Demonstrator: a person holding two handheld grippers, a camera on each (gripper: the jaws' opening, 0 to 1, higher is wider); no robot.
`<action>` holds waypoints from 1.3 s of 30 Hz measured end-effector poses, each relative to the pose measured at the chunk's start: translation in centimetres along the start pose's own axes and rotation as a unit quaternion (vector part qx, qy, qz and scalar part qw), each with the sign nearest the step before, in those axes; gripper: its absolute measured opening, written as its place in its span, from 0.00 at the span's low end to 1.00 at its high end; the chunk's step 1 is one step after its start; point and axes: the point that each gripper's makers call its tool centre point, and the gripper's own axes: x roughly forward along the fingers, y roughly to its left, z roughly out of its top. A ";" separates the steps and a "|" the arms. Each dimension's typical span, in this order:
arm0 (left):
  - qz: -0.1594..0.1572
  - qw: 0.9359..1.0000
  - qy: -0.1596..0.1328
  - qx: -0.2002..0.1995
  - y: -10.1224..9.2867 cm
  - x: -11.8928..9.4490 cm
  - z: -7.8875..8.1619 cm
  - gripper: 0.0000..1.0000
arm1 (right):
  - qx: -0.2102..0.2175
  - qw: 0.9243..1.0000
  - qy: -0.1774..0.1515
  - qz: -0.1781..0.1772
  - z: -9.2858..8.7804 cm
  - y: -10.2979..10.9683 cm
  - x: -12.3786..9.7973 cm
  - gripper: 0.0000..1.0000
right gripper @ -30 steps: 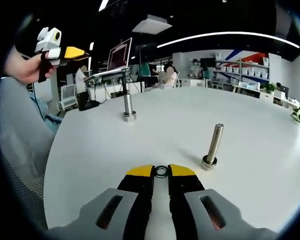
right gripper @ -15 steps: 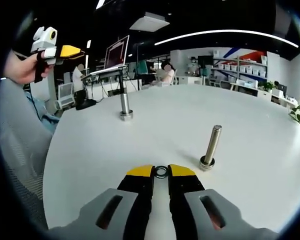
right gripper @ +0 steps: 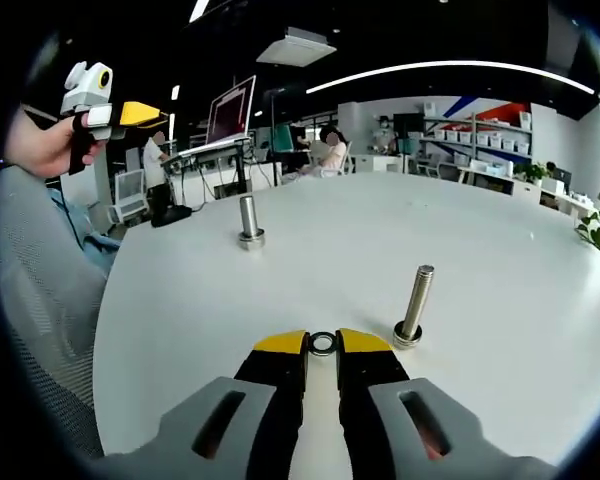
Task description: Place the washer onto the threaded stud by aligning its center hole with the stud, sliding it down to the base, and recovering from edge contact or off-axis alignment until the washer reaches the visible bottom stop.
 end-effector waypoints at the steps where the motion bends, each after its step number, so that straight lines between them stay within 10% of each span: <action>1: 0.001 1.000 0.000 0.001 0.0 0.0 0.0 0.19 | -0.001 1.000 -0.002 0.000 0.2 -0.1 0.0 0.13; 26: -0.001 1.000 -0.001 0.001 -0.1 0.0 0.1 0.19 | -0.023 0.997 -0.058 -0.044 5.6 -3.8 -1.9 0.13; 39: 0.002 1.000 -0.006 -0.002 0.1 -0.2 0.3 0.19 | -0.028 0.997 -0.041 -0.058 5.1 -5.1 -1.7 0.13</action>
